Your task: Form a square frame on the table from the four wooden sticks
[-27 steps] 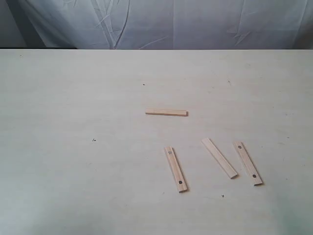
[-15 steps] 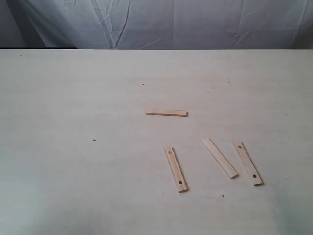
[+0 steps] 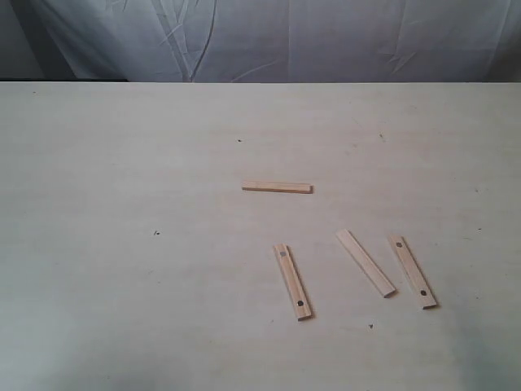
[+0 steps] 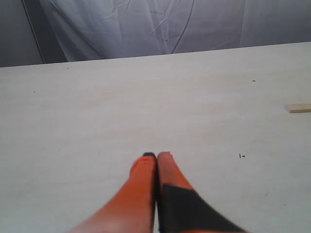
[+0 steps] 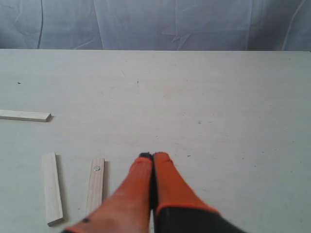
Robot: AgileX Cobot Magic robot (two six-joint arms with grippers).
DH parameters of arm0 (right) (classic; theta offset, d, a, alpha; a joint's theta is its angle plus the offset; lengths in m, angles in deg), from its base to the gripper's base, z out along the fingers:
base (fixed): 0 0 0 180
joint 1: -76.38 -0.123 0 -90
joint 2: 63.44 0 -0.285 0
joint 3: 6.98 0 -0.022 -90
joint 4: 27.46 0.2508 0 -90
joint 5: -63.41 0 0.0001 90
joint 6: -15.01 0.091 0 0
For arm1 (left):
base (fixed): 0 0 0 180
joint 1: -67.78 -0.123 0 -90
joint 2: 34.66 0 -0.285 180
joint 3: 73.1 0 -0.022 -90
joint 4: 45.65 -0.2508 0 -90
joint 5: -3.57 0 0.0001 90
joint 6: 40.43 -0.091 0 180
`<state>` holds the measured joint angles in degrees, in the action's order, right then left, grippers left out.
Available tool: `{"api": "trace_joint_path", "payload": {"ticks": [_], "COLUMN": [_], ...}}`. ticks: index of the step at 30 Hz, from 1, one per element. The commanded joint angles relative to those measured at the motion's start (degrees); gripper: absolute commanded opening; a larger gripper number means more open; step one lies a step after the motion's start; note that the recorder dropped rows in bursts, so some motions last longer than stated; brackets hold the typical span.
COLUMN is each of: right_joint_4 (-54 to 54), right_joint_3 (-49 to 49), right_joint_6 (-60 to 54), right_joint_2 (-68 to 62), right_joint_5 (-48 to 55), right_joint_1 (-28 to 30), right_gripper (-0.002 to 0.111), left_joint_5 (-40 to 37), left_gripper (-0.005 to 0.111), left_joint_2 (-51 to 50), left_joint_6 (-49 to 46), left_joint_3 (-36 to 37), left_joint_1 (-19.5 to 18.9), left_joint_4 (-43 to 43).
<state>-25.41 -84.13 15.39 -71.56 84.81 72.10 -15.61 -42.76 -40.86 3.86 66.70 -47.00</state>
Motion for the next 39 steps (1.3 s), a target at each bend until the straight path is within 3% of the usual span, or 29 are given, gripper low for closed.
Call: {"api": "trace_joint_path", "payload": {"ticks": [1, 11, 21, 29, 35, 39], "right_joint_4": [0.0, 0.3, 0.0, 0.0, 0.0, 0.0], "right_joint_3": [-0.1, -0.1, -0.1, -0.1, -0.1, -0.1], "right_joint_6": [-0.4, -0.4, -0.4, -0.4, -0.4, -0.4], "right_joint_2": [0.3, 0.3, 0.3, 0.3, 0.3, 0.3], "right_joint_5": [-0.6, -0.5, -0.6, -0.6, -0.6, -0.6], "right_joint_1": [0.3, 0.3, 0.3, 0.3, 0.3, 0.3], "right_gripper": [0.0, 0.0, 0.0, 0.0, 0.0, 0.0], "left_joint_5": [0.8, 1.3, 16.2, 23.0, 27.3, 30.4], "left_gripper": [0.0, 0.0, 0.0, 0.0, 0.0, 0.0], "left_joint_2": [0.3, 0.3, 0.3, 0.3, 0.3, 0.3], "left_joint_6": [0.1, -0.1, -0.1, 0.4, 5.1, 8.3], "left_joint_3": [0.3, 0.3, 0.3, 0.3, 0.3, 0.3], "left_joint_1": [0.7, 0.7, 0.7, 0.7, 0.7, 0.7], "left_joint_4": [-0.3, -2.8, -3.2, -3.0, 7.4, 18.7]}}
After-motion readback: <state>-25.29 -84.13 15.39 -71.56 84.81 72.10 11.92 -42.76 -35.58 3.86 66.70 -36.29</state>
